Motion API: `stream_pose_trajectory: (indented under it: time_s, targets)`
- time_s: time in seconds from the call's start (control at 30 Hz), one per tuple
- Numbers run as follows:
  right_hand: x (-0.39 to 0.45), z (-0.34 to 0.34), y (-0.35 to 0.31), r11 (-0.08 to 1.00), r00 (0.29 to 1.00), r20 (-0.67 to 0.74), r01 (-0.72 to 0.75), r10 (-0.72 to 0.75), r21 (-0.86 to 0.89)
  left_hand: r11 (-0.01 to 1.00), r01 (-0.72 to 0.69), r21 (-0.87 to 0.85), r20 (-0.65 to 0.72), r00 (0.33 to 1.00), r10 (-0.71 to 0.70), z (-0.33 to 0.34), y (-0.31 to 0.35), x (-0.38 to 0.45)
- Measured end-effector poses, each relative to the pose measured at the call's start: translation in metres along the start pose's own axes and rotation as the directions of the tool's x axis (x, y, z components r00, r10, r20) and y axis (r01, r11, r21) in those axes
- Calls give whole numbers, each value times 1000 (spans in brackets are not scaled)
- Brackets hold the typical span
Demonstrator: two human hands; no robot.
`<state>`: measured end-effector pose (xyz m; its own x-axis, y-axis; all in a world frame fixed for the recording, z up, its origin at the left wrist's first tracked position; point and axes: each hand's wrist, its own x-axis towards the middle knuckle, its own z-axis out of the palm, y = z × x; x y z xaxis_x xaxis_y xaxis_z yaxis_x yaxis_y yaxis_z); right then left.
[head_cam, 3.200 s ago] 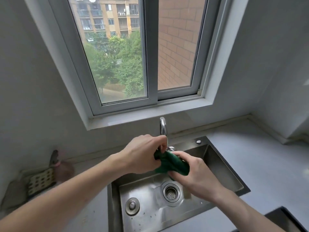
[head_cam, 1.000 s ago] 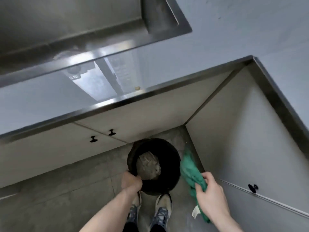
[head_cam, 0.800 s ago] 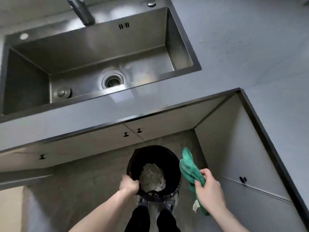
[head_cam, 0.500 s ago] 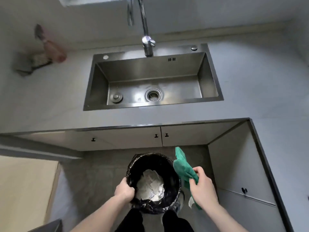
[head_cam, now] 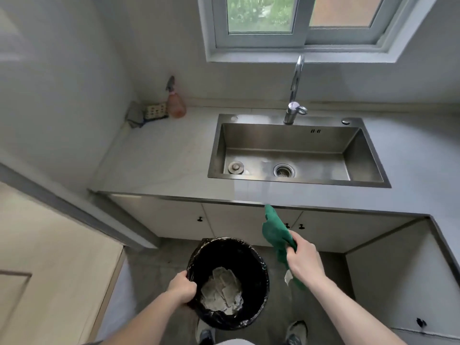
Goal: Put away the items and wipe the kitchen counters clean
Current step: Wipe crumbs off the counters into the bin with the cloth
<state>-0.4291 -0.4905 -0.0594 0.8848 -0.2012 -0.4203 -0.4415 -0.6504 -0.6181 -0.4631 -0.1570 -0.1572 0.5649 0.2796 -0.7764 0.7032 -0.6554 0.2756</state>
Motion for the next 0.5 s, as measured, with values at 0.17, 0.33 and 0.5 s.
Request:
stream_pose_trajectory:
  time_s: [0.17,0.33,0.5]
  targets:
    - [8,33,-58,999,999,-45,14,-16,-49,998,32,-54,7,999,-32,-58,-41,25]
    - [38,38,-102,992,995,-93,33,-44,-123,990,76,-119,37,997,-72,-93,-67,59]
    - [95,32,-138,976,985,-147,54,-86,-209,981,114,-154,29,993,-111,-108,-82,108]
